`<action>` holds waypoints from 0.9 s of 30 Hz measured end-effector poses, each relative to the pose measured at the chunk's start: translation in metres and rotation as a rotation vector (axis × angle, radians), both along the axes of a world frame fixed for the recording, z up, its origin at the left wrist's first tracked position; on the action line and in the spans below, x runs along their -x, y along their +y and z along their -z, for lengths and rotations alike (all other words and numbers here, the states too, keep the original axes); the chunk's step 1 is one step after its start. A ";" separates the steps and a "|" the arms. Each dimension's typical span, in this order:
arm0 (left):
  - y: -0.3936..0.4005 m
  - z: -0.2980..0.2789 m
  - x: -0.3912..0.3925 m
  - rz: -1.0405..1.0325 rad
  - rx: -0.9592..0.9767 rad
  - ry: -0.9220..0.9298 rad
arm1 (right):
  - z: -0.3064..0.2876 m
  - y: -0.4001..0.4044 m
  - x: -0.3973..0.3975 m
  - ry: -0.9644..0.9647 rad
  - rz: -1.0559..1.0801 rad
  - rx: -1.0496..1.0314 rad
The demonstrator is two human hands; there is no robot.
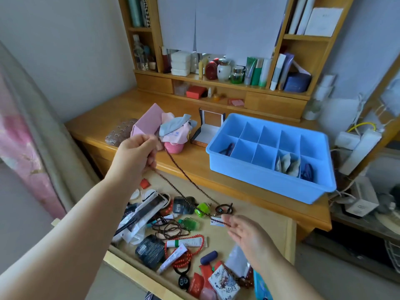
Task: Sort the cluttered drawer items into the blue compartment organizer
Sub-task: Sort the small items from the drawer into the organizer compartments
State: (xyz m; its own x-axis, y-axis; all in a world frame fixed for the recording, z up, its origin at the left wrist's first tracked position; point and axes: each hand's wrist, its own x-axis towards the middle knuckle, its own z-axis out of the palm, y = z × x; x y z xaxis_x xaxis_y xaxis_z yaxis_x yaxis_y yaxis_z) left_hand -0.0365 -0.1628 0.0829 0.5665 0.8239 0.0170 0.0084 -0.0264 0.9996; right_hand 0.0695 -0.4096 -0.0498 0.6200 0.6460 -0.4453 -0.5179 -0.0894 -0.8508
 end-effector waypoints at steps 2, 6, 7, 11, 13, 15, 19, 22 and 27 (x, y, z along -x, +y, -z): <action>0.003 0.025 0.010 -0.087 -0.018 0.228 | -0.006 -0.009 -0.009 0.211 0.147 -0.173; -0.024 0.056 0.019 0.105 -0.341 0.477 | -0.024 -0.013 -0.019 0.184 0.175 -0.352; -0.037 0.056 0.017 0.239 -0.412 0.514 | -0.029 -0.011 -0.021 0.111 0.142 -0.343; -0.088 0.052 0.001 0.702 -0.435 0.441 | -0.048 0.000 -0.017 -0.124 -0.050 -0.266; -0.102 0.054 -0.010 0.739 -0.362 0.305 | -0.052 0.003 -0.011 -0.117 -0.178 -0.248; -0.102 0.057 -0.020 0.584 -0.342 0.267 | -0.053 -0.001 -0.007 -0.029 -0.287 -0.228; -0.071 0.073 -0.012 0.429 0.005 0.348 | -0.050 -0.013 -0.014 0.242 -0.224 -0.277; -0.054 0.092 0.006 0.405 0.598 0.131 | -0.047 -0.020 -0.024 0.405 -0.043 -0.332; -0.063 0.116 0.014 0.146 0.860 -0.248 | -0.039 -0.020 -0.026 0.363 0.052 -0.308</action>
State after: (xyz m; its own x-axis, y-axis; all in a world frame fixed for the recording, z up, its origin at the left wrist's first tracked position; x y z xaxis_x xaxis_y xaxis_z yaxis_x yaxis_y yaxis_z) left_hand -0.0506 -0.2258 -0.0336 0.7283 0.5288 -0.4358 -0.1548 0.7465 0.6471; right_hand 0.0954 -0.4298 -0.0110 0.4952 0.7540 -0.4315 -0.7835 0.1731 -0.5968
